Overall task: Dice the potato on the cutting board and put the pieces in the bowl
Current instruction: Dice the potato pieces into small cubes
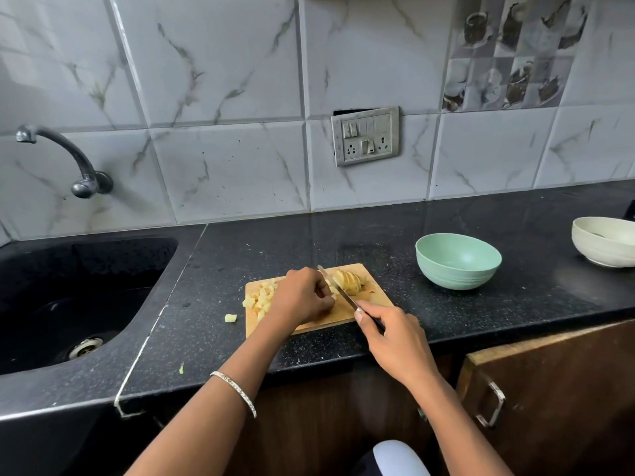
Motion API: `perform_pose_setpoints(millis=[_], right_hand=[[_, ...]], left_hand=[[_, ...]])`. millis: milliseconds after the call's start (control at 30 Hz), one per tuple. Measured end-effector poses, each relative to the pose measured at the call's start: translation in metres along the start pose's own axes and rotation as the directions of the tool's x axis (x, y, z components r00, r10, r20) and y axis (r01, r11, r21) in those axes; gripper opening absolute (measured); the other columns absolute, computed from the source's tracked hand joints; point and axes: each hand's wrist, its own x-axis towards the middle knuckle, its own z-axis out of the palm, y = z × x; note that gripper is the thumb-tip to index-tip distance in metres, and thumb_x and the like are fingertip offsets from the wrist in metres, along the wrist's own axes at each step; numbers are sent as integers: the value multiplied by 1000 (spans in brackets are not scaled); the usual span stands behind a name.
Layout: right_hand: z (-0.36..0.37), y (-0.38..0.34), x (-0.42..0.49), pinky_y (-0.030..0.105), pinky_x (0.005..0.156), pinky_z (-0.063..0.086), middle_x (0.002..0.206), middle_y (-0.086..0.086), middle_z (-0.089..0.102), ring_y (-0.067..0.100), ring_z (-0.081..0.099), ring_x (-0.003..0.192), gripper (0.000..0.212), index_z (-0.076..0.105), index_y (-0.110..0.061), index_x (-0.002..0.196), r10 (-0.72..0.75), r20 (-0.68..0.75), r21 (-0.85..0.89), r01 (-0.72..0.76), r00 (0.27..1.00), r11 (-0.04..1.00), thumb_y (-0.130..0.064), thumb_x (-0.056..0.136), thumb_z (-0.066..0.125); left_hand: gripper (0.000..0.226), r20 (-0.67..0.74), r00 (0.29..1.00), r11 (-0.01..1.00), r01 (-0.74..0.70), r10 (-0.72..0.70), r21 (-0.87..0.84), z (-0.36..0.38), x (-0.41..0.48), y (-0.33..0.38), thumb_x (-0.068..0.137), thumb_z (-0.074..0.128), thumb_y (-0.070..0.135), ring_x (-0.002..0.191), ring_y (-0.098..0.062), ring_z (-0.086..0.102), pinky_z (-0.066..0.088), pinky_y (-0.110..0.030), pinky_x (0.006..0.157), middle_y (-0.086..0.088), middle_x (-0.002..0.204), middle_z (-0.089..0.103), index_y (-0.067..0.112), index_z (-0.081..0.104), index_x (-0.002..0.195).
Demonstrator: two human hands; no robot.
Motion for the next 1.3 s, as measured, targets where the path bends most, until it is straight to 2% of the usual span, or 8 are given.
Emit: perform_pose_setpoints(millis=[300, 433, 700, 833, 967, 1067, 1200, 1300], right_hand=[[0, 4, 10, 38, 90, 53, 101, -5, 75, 21, 68, 92, 35, 63, -40, 133, 54, 26, 26, -54, 998, 998, -48, 101, 50], [4, 3, 10, 38, 86, 55, 94, -8, 74, 20, 69, 87, 35, 63, -42, 131, 72, 4, 3, -72, 997, 997, -50, 101, 48], [6, -2, 11, 39, 86, 52, 108, -1, 73, 28, 64, 102, 35, 64, -36, 131, 89, -19, -85, -91, 996, 992, -46, 103, 46], [5, -13, 9, 43, 82, 54, 101, 2, 71, 32, 65, 99, 31, 69, -24, 113, 79, 14, -153, -76, 997, 985, -42, 103, 46], [3, -20, 7, 46, 91, 53, 113, 4, 71, 32, 64, 105, 36, 67, -12, 118, 77, 55, -92, -72, 995, 993, -40, 103, 49], [0, -20, 5, 42, 96, 50, 121, 1, 71, 28, 62, 113, 36, 69, -14, 121, 47, 112, -34, -44, 993, 998, -40, 103, 51], [-1, -17, 6, 31, 100, 43, 134, -12, 64, 17, 57, 125, 36, 65, -29, 133, 36, 137, 58, -45, 990, 997, -43, 102, 54], [1, -13, 11, 26, 80, 51, 109, -21, 67, 7, 62, 92, 37, 64, -32, 134, 51, 157, 158, -76, 986, 985, -45, 100, 56]], left_hand=[[9, -94, 994, 998, 45, -49, -39, -4, 7, -10, 77, 69, 17, 64, -18, 63, 57, -34, 66, 1, 76, 72, 15, 76, 82], [11, -97, 994, 998, 48, -50, -27, -4, 8, -16, 84, 68, 11, 77, -18, 66, 51, -28, 65, -1, 81, 74, 12, 78, 85], [13, -170, 972, 986, 154, -162, -57, -15, 11, -28, 71, 86, 26, 74, -11, 65, 47, -28, 64, 5, 71, 72, 20, 75, 76], [12, -196, 962, 981, 196, -190, 12, -17, 10, -35, 81, 79, 34, 80, -25, 66, 48, -32, 62, -2, 80, 72, 23, 78, 81], [9, -206, 961, 982, 191, -186, 3, -21, 6, -38, 89, 70, 26, 87, -25, 65, 44, -31, 65, -1, 94, 73, 24, 78, 94], [13, -130, 978, 986, 165, -161, 23, -25, 8, -44, 88, 71, 24, 94, -20, 66, 50, -31, 73, 1, 100, 74, 26, 77, 99], [28, 6, 986, 980, 166, -167, 109, -26, 11, -48, 83, 75, 44, 112, -23, 59, 52, -41, 90, 5, 116, 70, 32, 73, 108], [26, -11, 986, 973, 167, -168, 161, -23, 12, -45, 84, 72, 47, 120, -26, 54, 49, -46, 94, 7, 120, 68, 36, 72, 108]])
